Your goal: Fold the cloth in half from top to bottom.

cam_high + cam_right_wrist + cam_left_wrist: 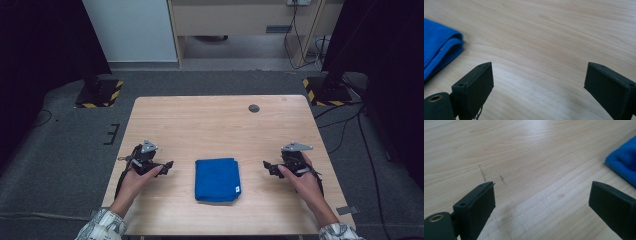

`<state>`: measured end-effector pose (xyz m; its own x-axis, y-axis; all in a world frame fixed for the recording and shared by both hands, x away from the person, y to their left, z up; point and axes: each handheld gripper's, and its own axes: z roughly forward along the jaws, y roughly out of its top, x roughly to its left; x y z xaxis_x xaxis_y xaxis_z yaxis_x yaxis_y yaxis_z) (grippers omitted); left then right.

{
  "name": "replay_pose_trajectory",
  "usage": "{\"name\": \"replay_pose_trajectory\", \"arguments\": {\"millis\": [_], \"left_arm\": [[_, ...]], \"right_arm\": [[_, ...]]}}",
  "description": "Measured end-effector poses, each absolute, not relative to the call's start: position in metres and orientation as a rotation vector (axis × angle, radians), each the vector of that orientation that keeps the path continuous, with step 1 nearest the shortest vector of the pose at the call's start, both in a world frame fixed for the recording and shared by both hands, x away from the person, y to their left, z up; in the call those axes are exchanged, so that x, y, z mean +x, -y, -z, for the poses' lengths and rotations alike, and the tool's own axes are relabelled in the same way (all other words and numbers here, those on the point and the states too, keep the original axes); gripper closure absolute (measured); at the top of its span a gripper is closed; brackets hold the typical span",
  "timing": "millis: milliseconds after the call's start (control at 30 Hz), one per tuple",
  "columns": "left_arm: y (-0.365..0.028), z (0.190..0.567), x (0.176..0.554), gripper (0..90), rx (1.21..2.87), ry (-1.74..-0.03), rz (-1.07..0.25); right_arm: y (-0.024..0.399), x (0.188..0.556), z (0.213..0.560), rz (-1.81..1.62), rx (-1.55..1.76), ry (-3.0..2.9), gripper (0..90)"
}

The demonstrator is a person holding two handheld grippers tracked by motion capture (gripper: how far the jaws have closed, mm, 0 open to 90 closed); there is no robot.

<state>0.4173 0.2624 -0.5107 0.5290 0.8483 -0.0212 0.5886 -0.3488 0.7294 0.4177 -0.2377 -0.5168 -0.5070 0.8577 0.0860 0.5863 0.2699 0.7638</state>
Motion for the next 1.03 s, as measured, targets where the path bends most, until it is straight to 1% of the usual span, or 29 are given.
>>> {"name": "replay_pose_trajectory", "arguments": {"millis": [133, 400, 500, 567, 700, 1033], "left_arm": [[-0.263, 0.517, 0.43, 6.2, 2.054, -1.189, -0.483], [-0.269, 0.528, 0.442, 7.4, 2.039, -1.256, -0.516], [-0.268, 0.531, 0.444, 7.2, 2.048, -1.276, -0.531], [-0.267, 0.533, 0.445, 6.9, 2.048, -1.29, -0.517], [-0.265, 0.536, 0.445, 5.5, 2.066, -1.279, -0.532], [-0.264, 0.537, 0.442, 2.7, 2.064, -1.282, -0.538]], "right_arm": [[0.248, 0.429, 0.517, -1.066, 1.355, -2.18, 8.9], [0.262, 0.451, 0.524, -0.99, 1.456, -2.122, 10.7], [0.264, 0.457, 0.53, -0.948, 1.476, -2.104, 8.9], [0.263, 0.46, 0.533, -0.923, 1.493, -2.087, 8.2], [0.258, 0.464, 0.539, -0.884, 1.494, -2.052, 6.9], [0.247, 0.463, 0.54, -0.841, 1.527, -2.027, 1.6]]}}
